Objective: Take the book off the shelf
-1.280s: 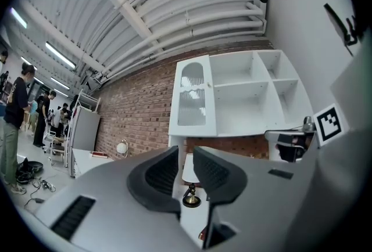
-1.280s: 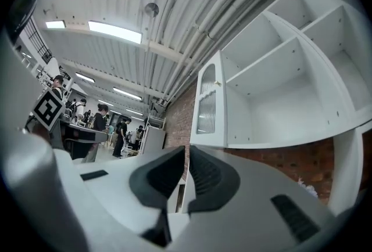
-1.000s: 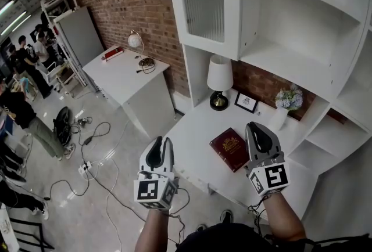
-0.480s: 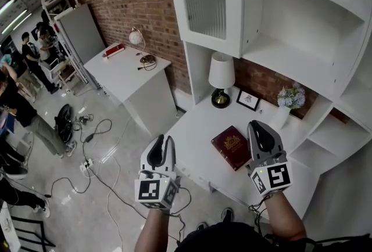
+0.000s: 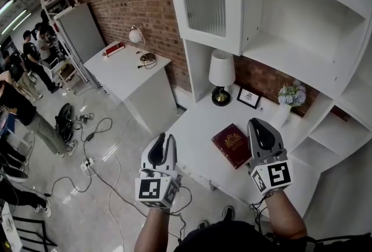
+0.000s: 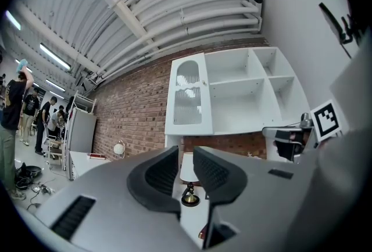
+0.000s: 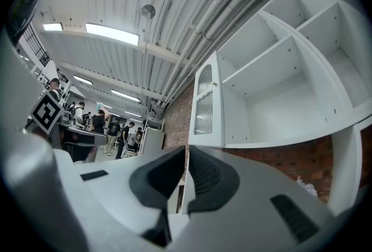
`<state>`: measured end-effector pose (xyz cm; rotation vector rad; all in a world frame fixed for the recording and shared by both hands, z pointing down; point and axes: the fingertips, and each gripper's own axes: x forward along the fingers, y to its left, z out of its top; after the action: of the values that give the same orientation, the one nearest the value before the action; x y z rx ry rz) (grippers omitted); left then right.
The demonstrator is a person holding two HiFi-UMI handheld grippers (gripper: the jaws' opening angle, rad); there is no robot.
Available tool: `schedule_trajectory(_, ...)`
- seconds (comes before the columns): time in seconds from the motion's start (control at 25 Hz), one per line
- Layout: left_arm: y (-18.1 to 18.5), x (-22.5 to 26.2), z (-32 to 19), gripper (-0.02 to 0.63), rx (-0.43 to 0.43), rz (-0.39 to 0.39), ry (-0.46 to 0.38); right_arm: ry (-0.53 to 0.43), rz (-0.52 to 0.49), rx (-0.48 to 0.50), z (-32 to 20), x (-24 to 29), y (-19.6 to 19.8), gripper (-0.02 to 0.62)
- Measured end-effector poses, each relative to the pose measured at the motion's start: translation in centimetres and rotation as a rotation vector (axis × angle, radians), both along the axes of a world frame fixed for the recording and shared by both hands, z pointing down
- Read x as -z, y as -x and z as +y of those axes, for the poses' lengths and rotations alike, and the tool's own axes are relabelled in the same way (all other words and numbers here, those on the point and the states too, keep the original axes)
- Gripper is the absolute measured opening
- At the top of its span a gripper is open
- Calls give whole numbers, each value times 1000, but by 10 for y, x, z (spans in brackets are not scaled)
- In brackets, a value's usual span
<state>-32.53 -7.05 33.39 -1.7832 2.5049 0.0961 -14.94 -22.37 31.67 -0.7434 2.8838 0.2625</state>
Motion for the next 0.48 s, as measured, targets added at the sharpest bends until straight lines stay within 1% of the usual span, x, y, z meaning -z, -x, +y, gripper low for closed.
schedule_trajectory(0.48,2,-1,0,75,6,1,-2,-3,-4,8,1,0,2,9)
